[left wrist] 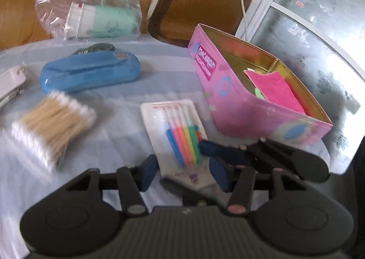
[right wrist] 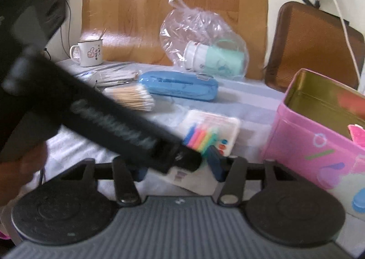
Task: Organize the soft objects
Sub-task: 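Grasp the rainbow crayon card with the right gripper, then hold the rainbow card with the right gripper while the left gripper grasps it, then drop the rainbow card into the pink tin by opening the left gripper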
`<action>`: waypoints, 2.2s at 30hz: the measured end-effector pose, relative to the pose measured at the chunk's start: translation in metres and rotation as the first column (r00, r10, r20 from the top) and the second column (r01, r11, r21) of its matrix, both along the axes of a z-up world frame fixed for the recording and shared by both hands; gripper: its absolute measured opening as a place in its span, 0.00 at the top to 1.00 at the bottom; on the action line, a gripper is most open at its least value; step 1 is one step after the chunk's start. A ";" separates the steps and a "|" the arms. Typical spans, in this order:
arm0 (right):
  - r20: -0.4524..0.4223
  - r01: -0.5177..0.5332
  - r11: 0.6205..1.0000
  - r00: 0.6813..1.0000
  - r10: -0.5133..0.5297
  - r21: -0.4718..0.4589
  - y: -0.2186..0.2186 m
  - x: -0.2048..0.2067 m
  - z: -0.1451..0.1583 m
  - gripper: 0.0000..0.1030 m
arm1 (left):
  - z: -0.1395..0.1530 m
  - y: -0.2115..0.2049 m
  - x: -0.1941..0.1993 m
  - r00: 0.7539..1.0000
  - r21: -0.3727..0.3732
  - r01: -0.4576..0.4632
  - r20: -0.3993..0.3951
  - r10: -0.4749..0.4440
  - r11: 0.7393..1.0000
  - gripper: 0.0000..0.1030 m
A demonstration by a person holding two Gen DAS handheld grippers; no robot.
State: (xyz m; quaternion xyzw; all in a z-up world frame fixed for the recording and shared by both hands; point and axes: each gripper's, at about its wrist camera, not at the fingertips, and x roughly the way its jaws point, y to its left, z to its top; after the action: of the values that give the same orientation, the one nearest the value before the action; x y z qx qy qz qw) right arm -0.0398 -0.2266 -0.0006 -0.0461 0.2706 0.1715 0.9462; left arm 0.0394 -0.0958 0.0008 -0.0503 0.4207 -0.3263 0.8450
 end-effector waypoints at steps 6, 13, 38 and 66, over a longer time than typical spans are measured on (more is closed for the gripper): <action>-0.018 -0.035 0.999 0.999 0.036 0.013 -0.004 -0.027 -0.001 0.54 | -0.001 0.015 -0.029 0.999 -0.032 0.007 -0.038 -0.008 0.999 0.51; 0.019 -0.024 1.000 1.000 0.023 0.017 -0.015 -0.058 0.004 0.37 | 0.005 0.028 -0.043 0.998 -0.070 0.027 -0.058 -0.031 0.997 0.46; 0.158 0.070 0.997 0.985 -0.075 0.036 -0.020 -0.049 0.024 0.26 | 0.061 0.006 -0.030 0.998 -0.163 0.041 0.062 -0.031 0.986 0.42; 0.239 0.500 0.842 0.809 -0.537 0.202 -0.126 -0.032 0.028 0.33 | 0.058 -0.086 0.006 0.982 -0.044 0.042 0.186 -0.033 0.998 0.26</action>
State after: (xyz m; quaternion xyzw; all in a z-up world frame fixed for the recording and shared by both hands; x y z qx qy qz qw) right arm -0.0718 -0.3529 0.0271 0.0668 0.1215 -0.0851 0.9867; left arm 0.0453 -0.1819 0.0586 -0.0320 0.3331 -0.3553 0.8728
